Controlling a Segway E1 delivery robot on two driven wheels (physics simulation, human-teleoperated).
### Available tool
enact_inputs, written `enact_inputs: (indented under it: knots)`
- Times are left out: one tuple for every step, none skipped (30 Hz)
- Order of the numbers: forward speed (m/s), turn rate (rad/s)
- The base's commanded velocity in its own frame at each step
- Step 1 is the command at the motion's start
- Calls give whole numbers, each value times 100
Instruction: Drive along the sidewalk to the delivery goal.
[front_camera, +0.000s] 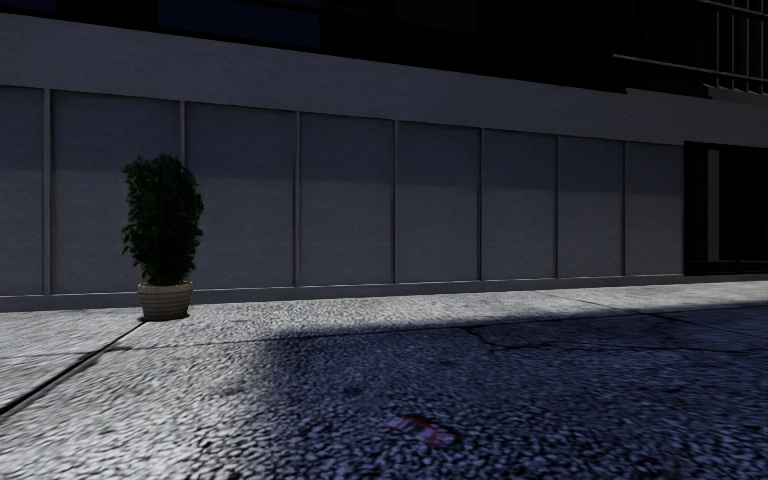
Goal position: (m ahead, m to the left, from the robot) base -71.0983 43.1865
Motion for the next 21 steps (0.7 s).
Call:
enact_inputs:
  knots:
    - [0,0]
    - [0,0]
    - [0,0]
    - [0,0]
    - [0,0]
    - [0,0]
    - [0,0]
    - [0,0]
    - [0,0]
    - [0,0]
    - [0,0]
    - [0,0]
    - [0,0]
    - [0,0]
    - [0,0]
    - [0,0]
    - [0,0]
    - [0,0]
    - [0,0]
    - [0,0]
    - [0,0]
